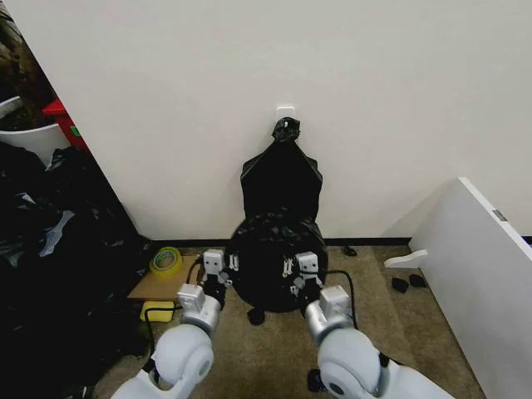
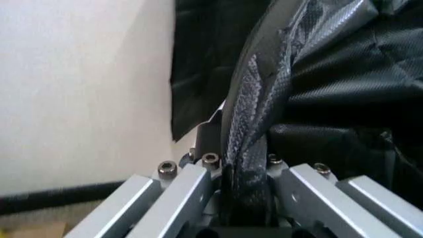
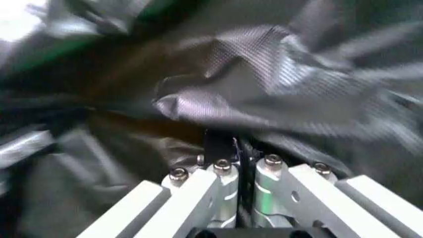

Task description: Place the garbage bag over the trash bin.

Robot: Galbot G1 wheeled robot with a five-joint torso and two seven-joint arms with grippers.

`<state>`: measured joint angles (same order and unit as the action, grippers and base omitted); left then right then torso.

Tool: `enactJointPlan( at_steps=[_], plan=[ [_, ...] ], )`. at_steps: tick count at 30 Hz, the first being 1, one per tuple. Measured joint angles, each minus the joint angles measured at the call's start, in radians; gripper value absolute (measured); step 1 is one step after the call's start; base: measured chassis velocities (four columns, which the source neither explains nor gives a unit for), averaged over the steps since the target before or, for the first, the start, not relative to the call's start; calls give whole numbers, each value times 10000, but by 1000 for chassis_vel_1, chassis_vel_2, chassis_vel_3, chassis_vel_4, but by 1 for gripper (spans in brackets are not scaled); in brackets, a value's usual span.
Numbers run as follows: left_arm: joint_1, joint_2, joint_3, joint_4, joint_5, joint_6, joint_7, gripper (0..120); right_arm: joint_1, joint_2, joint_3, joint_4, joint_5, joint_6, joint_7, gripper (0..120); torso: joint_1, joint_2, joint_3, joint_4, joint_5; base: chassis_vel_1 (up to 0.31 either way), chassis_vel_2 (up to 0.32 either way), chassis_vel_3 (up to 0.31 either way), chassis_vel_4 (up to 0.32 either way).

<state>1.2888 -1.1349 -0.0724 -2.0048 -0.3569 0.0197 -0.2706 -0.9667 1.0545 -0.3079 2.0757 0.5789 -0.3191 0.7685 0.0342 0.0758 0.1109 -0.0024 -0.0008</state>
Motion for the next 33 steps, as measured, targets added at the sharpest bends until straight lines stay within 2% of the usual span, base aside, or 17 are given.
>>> enactJointPlan(
  at_steps=[3, 6, 12, 18, 21, 24, 28, 30, 33],
  plan=[
    [47, 20, 97, 216, 582, -565, 269, 1, 537, 234, -143, -383, 635, -1080, 996, 0, 0, 0, 0, -2, 0, 0, 0, 0, 0],
    [77, 70, 83, 334, 980, -1018, 482, 1, 905, 385, -174, -702, 1217, -1579, 1524, 0, 0, 0, 0, -1, 3, 0, 0, 0, 0],
    [118, 103, 68, 535, 1572, -1416, 650, 1, 1618, 669, -151, -1437, 1804, -1802, 1782, 0, 0, 0, -1, -1, 1, 0, 0, 0, 0],
    [109, 71, 100, 592, 1649, -1418, 635, 1, 1921, 977, -86, -2302, 1101, -1099, 1171, 0, 1, 0, 0, 1, 2, 0, 0, 0, 0],
    [61, 72, 72, 651, 1643, -1359, 588, 1, 1746, 935, -103, -2279, 613, -700, 743, 0, 0, 0, -1, -2, 1, 0, 0, 0, 0],
    [-81, 97, -23, 857, 1490, -1148, 388, 1, 879, 572, -347, -1729, -854, 480, -637, 0, 0, 0, -1, -1, 3, 0, 0, 0, 0],
    [-160, 73, -24, 998, 1487, -1136, 380, 1, 307, 312, -553, -1435, -1701, 1024, -1356, 0, -1, 0, -1, -3, 1, 0, 0, 0, 0],
    [-183, 59, -20, 1020, 1490, -1135, 377, 1, 168, 265, -655, -1292, -1688, 970, -1380, 0, -1, 0, -2, -5, 1, 0, 0, 0, 0],
    [-200, 73, 21, 989, 1507, -1170, 401, 1, 162, 362, -904, -1087, -716, 162, -781, 0, -1, 0, -2, -3, 0, 0, 0, 0, 0]
  ],
)
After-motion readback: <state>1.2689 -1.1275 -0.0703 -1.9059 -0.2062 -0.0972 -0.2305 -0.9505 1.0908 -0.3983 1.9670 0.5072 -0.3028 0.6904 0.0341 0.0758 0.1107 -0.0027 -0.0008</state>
